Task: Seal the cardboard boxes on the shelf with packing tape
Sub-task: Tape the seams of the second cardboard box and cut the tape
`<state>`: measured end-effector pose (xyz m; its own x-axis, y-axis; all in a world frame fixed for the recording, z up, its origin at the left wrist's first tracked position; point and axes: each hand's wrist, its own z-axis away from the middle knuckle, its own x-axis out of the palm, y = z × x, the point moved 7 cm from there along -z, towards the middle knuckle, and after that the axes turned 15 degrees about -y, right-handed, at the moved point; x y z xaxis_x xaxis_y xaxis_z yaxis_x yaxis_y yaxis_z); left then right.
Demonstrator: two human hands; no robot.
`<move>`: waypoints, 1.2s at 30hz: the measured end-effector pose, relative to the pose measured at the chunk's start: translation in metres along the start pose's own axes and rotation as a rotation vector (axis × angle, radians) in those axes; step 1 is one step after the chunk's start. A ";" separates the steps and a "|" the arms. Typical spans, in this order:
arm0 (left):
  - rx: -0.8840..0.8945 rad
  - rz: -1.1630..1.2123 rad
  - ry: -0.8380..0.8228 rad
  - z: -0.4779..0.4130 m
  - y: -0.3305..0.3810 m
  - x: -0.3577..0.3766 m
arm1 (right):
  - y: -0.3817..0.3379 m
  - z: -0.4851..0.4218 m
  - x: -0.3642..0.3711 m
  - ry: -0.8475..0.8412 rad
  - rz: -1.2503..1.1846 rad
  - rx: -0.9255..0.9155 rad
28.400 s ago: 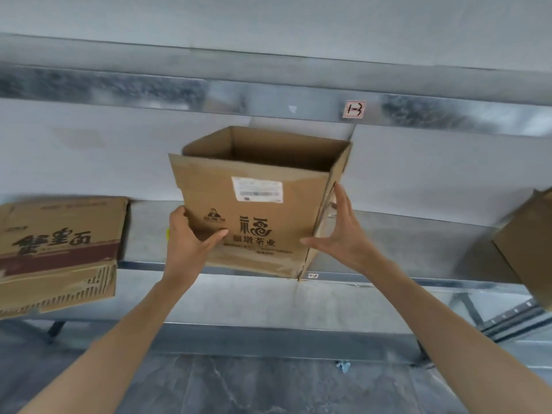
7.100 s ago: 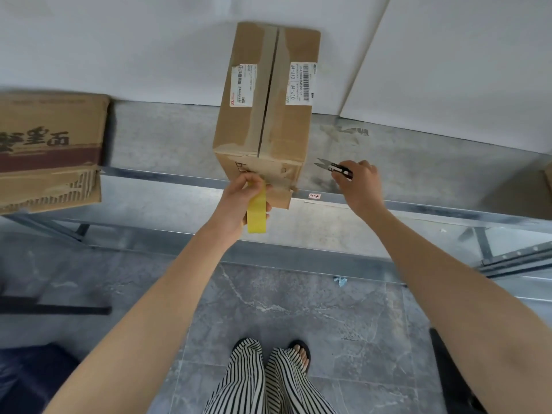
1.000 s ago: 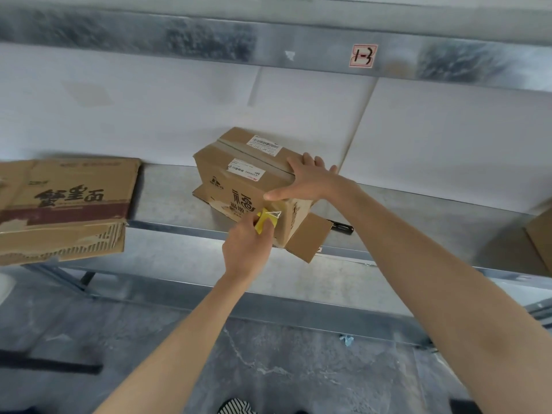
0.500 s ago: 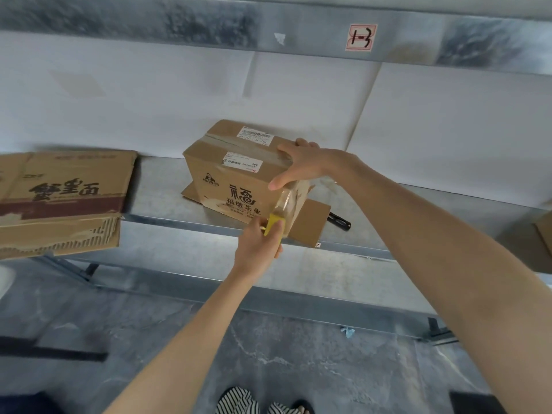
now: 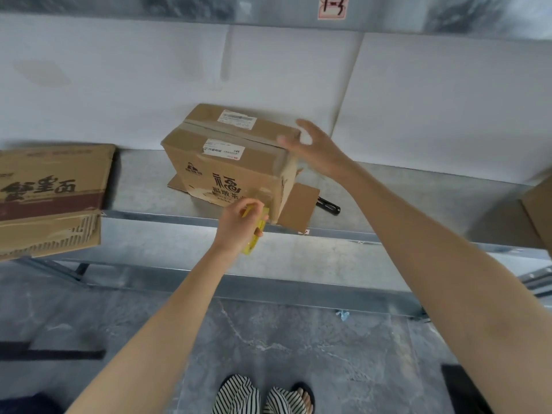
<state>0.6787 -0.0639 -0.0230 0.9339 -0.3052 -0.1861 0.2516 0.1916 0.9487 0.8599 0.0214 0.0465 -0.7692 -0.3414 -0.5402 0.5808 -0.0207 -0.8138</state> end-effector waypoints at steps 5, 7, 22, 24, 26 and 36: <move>0.037 -0.013 0.041 -0.002 0.004 0.001 | 0.085 0.026 -0.008 0.190 -0.027 0.178; 0.046 0.010 0.013 -0.002 0.001 0.003 | 0.120 0.032 0.009 0.119 0.061 0.270; 0.030 0.043 0.013 -0.004 -0.003 0.005 | 0.161 0.058 0.013 0.216 0.587 0.286; 0.005 0.055 0.015 -0.004 -0.004 0.005 | 0.157 0.049 0.015 0.201 0.586 0.304; -0.022 0.074 0.024 -0.004 -0.004 0.004 | 0.155 0.041 0.013 0.179 0.568 0.346; -0.093 0.111 0.039 0.002 0.002 0.009 | 0.114 0.073 0.002 0.361 -0.114 0.191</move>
<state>0.6874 -0.0679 -0.0227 0.9659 -0.2414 -0.0932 0.1674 0.3082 0.9365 0.9442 -0.0502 -0.0315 -0.8559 0.0233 -0.5166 0.4990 -0.2248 -0.8369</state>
